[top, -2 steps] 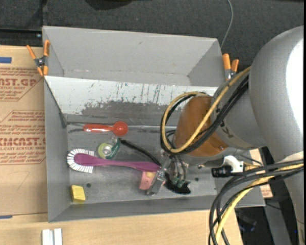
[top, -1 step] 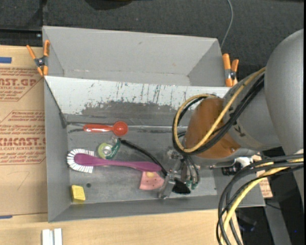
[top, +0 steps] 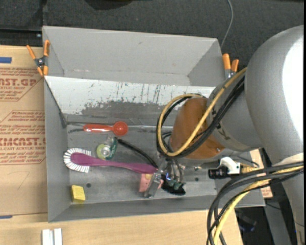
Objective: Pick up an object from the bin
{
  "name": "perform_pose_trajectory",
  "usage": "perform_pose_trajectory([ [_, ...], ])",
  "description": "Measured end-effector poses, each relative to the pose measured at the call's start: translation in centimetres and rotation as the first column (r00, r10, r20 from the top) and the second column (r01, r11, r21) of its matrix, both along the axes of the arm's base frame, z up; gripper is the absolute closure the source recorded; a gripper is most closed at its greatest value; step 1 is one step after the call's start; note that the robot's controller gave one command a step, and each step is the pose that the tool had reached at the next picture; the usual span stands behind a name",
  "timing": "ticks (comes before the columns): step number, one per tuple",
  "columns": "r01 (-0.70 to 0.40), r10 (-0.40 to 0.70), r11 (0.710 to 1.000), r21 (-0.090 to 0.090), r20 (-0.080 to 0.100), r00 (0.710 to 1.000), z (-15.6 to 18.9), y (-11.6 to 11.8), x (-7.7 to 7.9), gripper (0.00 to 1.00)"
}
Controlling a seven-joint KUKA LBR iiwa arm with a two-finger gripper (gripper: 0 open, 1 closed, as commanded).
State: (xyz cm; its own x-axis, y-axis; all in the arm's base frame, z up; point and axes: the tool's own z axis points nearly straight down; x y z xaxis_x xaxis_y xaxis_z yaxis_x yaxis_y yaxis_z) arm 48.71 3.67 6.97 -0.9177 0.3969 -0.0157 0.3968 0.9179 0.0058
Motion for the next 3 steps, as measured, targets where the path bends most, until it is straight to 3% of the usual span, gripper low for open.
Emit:
perform_pose_trajectory([
  [1,0.271,-0.271,0.963,-0.002,0.000,0.963,0.0,-0.5,2.8,0.00],
  [2,-0.004,0.004,1.000,-0.002,-0.003,1.000,0.0,1.7,-0.9,0.00],
  [3,0.238,-0.238,0.971,-0.002,0.003,0.971,0.6,0.4,2.0,1.00],
])
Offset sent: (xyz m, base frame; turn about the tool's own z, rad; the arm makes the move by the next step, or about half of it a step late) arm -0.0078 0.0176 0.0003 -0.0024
